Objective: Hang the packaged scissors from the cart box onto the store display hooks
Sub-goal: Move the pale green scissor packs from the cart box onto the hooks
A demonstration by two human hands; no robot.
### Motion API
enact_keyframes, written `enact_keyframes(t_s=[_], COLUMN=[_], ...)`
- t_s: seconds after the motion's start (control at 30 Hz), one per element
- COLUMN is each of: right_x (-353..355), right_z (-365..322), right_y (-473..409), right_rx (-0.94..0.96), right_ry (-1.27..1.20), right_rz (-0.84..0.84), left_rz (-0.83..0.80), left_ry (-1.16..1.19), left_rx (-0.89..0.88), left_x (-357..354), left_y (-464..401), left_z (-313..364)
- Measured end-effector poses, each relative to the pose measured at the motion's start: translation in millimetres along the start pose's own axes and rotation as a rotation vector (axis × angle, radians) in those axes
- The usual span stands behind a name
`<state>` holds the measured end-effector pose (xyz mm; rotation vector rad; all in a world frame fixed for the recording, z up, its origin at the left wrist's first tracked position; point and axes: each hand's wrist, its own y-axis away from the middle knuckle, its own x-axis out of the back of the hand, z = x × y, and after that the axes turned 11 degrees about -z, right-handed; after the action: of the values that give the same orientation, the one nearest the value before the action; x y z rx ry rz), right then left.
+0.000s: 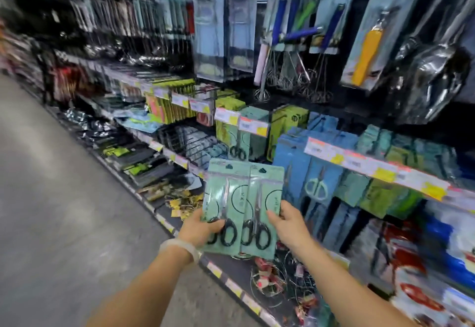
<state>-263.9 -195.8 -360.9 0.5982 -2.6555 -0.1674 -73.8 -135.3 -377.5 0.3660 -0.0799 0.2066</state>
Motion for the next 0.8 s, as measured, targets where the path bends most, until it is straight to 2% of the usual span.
enact_keyframes(t_s=[0.2,0.37,0.53,0.7,0.8], right_x=[-31.4,-51.8,-57.6,-59.7,-57.9], right_z=[-19.6,-31.1,-44.4,-68.6,-84.3], right_y=[-86.3,-134.2,-186.6,-238.3,-262.5], right_rx=[-0.042,-0.165,-0.225,-0.167,-0.157], right_ry=[0.0,-0.026,-0.018,0.05,-0.038], right_rz=[-0.027,-0.051,0.01,0.154,0.254], left_rz=[0.02,0.019,-0.038,-0.134,-0.176], left_ry=[0.004,-0.016,-0.091,-0.165,-0.191], left_rx=[0.004,0.02,0.036,0.003,-0.005], left_x=[48.4,80.9,111.8,138.7,151.6], left_y=[-52.1,-90.2,-142.0,-197.6,-225.8], left_z=[9.7,17.1,26.5,53.3,68.1])
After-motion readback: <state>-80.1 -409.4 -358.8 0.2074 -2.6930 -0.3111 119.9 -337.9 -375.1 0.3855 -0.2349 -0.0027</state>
